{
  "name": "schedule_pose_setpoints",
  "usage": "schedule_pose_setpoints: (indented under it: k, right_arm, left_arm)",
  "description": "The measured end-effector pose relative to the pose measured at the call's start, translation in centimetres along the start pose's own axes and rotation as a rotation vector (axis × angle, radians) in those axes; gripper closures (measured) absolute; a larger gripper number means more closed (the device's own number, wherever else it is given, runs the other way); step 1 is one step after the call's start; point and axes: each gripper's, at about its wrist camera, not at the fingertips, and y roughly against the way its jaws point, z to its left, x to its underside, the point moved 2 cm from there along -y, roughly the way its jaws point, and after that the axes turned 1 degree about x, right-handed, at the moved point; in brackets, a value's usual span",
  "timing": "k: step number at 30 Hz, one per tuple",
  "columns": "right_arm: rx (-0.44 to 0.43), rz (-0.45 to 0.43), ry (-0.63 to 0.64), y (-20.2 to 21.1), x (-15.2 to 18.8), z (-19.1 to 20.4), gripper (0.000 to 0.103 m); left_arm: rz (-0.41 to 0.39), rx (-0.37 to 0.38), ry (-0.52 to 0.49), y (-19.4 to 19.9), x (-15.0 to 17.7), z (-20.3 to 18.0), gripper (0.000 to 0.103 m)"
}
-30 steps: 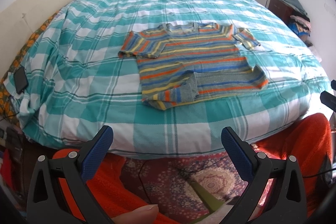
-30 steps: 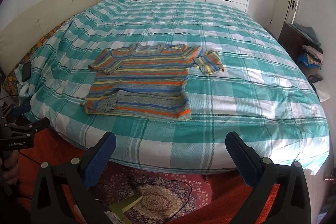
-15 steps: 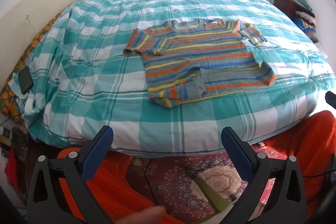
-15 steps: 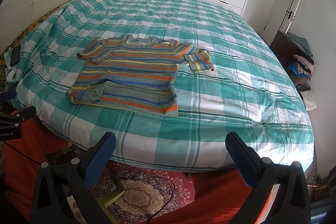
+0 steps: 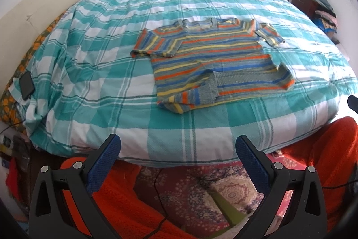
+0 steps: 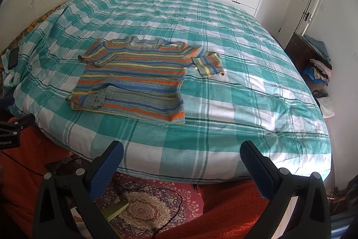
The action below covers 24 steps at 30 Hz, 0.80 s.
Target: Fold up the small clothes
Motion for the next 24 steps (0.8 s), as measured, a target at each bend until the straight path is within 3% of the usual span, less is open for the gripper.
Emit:
schedule_pose_setpoints:
  k: [24]
  right_arm:
    - [0.008, 0.027, 0.011, -0.9, 0.3, 0.3, 0.000]
  left_arm:
    - [0.039, 0.007, -0.007, -1.6, 0.5, 0.1, 0.001]
